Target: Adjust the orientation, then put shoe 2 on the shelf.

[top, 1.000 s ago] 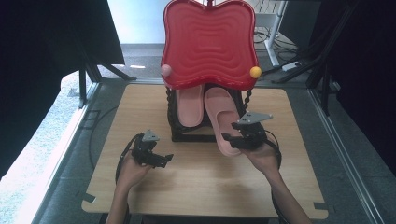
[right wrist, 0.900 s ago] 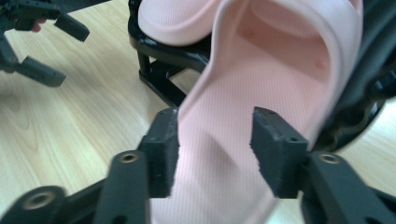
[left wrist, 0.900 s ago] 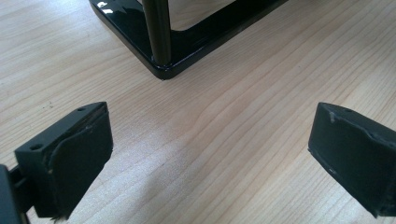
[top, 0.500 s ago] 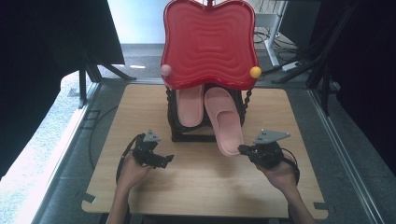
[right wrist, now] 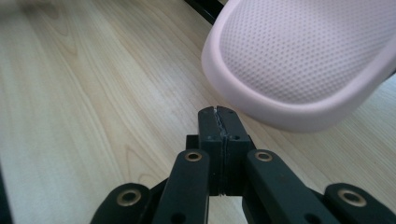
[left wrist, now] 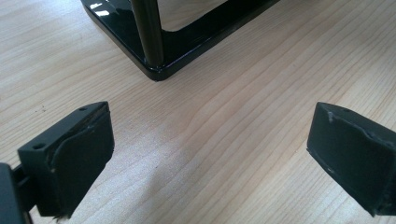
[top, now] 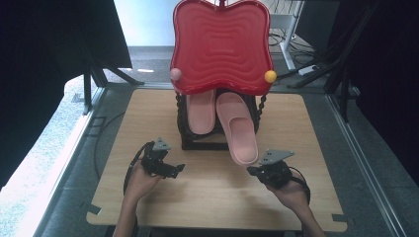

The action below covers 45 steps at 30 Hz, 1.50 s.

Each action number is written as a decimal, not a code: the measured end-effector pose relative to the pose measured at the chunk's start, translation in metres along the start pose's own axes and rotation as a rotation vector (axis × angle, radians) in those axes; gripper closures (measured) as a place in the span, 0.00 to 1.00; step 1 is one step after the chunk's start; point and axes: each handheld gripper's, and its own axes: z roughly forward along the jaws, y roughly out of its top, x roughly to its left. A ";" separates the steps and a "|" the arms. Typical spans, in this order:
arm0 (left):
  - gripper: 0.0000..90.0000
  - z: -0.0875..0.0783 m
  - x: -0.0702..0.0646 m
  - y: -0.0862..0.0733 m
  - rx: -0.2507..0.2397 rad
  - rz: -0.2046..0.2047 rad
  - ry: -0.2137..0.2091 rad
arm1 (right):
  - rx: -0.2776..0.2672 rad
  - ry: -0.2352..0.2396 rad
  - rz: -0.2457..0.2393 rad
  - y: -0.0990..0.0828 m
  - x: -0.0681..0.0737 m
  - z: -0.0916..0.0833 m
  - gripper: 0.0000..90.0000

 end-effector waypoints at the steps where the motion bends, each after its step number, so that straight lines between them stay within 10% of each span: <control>1: 0.01 0.000 0.000 0.000 0.000 0.000 0.000 | 0.001 0.008 -0.001 0.001 -0.001 0.002 0.99; 31: 0.01 -0.001 -0.001 0.000 -0.002 0.012 0.003 | -0.099 0.020 0.041 0.064 -0.038 0.054 0.97; 45: 0.01 -0.001 -0.002 0.001 -0.002 0.019 0.000 | -0.058 0.015 0.003 0.069 -0.031 0.052 0.71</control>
